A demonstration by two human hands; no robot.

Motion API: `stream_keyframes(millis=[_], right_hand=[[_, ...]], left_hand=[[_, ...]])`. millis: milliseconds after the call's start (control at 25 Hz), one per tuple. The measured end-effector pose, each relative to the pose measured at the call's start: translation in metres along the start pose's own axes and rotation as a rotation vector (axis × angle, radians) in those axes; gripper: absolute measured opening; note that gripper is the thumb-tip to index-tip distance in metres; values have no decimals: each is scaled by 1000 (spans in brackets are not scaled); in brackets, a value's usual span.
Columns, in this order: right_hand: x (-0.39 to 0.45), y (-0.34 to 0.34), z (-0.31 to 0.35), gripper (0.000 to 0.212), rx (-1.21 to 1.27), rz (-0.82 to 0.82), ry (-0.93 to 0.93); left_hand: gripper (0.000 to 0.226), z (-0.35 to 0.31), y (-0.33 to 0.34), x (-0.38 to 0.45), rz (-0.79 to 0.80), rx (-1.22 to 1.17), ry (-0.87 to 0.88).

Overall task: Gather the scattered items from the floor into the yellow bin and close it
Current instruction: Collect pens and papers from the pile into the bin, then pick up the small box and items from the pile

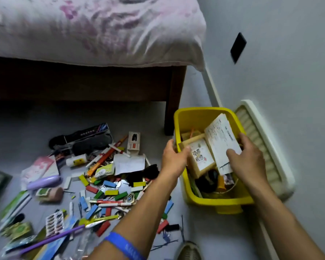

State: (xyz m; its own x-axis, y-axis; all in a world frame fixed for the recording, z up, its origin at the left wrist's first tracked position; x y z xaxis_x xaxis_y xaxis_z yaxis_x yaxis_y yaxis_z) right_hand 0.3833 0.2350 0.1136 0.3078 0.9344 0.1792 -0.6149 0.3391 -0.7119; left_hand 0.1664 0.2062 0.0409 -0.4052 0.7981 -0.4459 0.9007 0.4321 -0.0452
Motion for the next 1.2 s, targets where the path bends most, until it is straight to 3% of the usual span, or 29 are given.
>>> stream_keyframes(millis=[120,320,640,840,1000,1120,1200], right_hand=[[-17,33,27,56,-82,172,-195],[-109,100,97,55,-14,512,-486],[-180,204,170,40,-35,748,-620],[-188,327,187,40,-79,860,-645],[-175,392,185,39,-85,802,-587],[-132,408,173,42,-183,510,-541],[-101,420,157,52,-321,433,-462]], left_hand=[[60,16,-27,2,-74,81,26],[54,38,-123,-8,-236,66,30],[44,43,-281,9,-464,98,58],[46,74,-351,88,-514,398,36],[55,93,-364,156,-410,752,92],[66,99,-352,199,-276,1060,166],[73,104,-349,217,-207,1214,170]])
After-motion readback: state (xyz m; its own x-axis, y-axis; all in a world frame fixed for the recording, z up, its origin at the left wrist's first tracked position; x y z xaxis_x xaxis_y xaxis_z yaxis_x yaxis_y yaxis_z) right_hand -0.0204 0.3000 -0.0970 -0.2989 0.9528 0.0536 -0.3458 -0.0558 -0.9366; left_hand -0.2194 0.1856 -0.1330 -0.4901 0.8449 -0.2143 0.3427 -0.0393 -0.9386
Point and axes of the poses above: each hand's wrist, its own x-axis towards the middle knuckle, its own y-axis out of the palm, z = x × y, the point moved 8 cm from there along x, towards the middle knuckle, and after that the axes turned 10 degrees about -z, right-handed, at the moved point
